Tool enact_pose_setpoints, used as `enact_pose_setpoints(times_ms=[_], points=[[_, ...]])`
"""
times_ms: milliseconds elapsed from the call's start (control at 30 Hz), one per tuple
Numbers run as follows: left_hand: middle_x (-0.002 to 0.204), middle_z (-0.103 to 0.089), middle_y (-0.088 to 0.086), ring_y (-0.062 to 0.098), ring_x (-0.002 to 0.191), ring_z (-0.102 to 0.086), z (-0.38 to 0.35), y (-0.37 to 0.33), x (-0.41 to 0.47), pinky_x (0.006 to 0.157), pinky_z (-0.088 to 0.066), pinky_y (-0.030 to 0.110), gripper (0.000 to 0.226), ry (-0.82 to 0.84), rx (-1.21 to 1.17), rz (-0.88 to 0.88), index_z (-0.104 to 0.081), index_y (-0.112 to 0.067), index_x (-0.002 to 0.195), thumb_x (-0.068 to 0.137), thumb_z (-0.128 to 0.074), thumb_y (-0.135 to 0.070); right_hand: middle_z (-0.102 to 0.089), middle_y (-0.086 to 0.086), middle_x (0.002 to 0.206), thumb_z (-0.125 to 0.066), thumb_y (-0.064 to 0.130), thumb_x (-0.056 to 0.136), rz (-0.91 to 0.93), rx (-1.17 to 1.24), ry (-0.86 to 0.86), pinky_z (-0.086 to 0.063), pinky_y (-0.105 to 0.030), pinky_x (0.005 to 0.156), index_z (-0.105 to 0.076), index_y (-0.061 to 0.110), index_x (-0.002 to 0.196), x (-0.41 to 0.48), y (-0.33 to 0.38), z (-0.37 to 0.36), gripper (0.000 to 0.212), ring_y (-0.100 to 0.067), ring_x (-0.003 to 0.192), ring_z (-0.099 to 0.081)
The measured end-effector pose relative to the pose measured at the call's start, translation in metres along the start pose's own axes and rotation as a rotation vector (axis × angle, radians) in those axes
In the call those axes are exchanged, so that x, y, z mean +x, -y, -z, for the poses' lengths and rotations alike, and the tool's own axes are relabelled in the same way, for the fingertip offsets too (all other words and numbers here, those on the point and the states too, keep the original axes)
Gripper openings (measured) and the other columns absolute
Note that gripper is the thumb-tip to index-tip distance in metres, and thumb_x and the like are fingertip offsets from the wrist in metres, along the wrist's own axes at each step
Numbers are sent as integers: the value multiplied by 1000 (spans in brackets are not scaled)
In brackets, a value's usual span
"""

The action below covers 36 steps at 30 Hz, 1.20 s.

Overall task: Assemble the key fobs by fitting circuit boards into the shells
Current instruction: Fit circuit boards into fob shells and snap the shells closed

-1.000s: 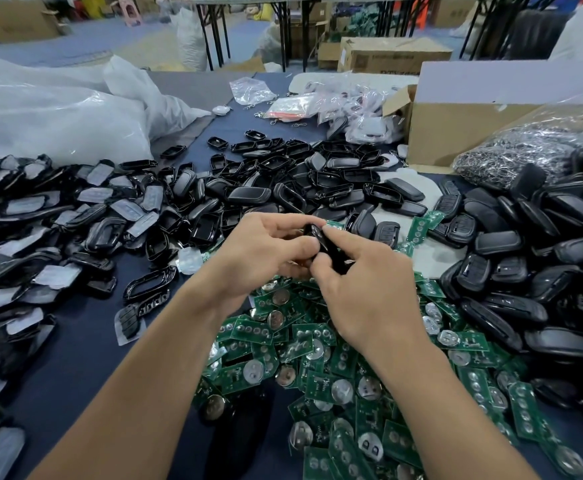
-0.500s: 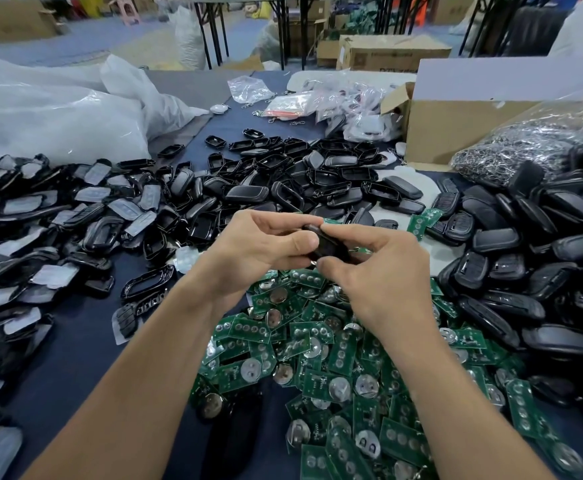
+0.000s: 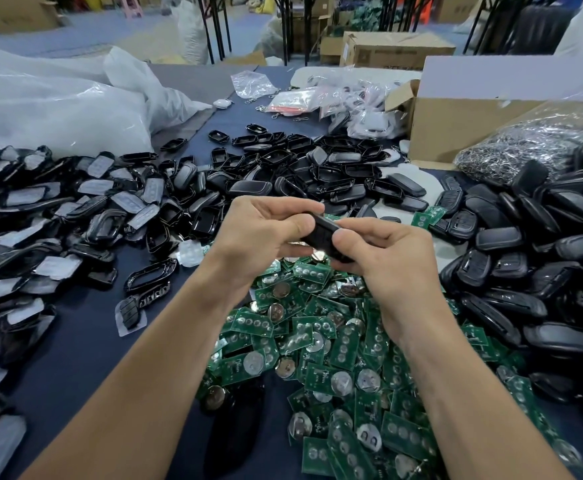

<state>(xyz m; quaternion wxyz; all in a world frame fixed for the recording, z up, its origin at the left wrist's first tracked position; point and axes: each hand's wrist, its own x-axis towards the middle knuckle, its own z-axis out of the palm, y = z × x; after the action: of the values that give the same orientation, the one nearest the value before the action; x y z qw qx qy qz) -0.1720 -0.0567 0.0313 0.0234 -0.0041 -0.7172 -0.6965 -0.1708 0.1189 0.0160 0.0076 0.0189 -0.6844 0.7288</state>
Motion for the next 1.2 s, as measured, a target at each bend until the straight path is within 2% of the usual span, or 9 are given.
enact_pose_setpoints(times_ms=[100,233,433,567,800,933,1033,1133,1200], points=[[89,-82,6,23,83,-80,-3,2,-1,66,-63,28,12,-29,62,8,-80,-14,105,97,-72,-11,-80,-8,81,-77,-1,88,-29,83,-19,-64,-31,69,-82,15,87,0,2,1,17,-24,73,-77],[85,-81,10,23,76,-80,-1,-3,-1,64,-62,24,13,-24,33,-3,-83,-17,95,96,-73,-8,-79,-13,84,-79,-3,85,-50,139,10,-64,-32,70,-81,9,90,-2,4,2,13,-28,72,-75],[92,-81,10,23,85,-79,-2,-4,-2,71,-62,25,13,45,10,-16,-83,-14,101,96,-72,-9,-80,-3,77,-84,-2,79,38,45,-69,-64,-29,69,-82,21,77,-3,5,2,23,-24,73,-78],[91,-81,7,18,86,-78,-5,-3,-2,74,-62,25,18,35,17,-70,-85,-23,91,92,-76,-7,-79,8,76,-88,4,76,144,-95,-92,-61,-23,67,-81,27,80,-4,5,0,25,-12,71,-77],[91,-82,5,21,86,-77,-6,-1,-1,78,-62,27,18,23,22,-199,-85,-28,92,86,-78,-12,-79,12,79,-85,6,80,207,-158,-70,-63,-27,69,-83,29,89,-7,10,0,25,-11,74,-77],[96,-82,6,27,95,-77,-4,2,0,87,-62,32,18,49,23,-212,-83,-20,99,87,-78,-7,-79,14,80,-85,5,80,235,-166,-102,-63,-26,72,-83,31,88,-8,9,0,28,-9,76,-77],[94,-82,5,25,91,-78,-6,3,1,86,-61,31,21,30,90,-291,-83,-12,99,85,-79,3,-77,21,83,-85,11,80,290,-318,-84,-60,-19,78,-82,32,93,-8,8,-1,25,0,82,-75],[95,-82,-6,14,90,-78,-10,4,-2,85,-61,27,30,53,221,-379,-83,-23,101,84,-80,1,-74,31,81,-85,15,80,301,-436,-68,-59,-16,79,-80,42,91,-9,8,-1,30,7,83,-72],[98,-82,-7,14,93,-78,-12,4,-3,87,-62,28,31,31,181,-384,-83,-28,102,83,-82,-4,-75,29,79,-87,12,79,299,-371,-82,-60,-17,74,-78,45,85,-9,10,0,35,5,78,-73]])
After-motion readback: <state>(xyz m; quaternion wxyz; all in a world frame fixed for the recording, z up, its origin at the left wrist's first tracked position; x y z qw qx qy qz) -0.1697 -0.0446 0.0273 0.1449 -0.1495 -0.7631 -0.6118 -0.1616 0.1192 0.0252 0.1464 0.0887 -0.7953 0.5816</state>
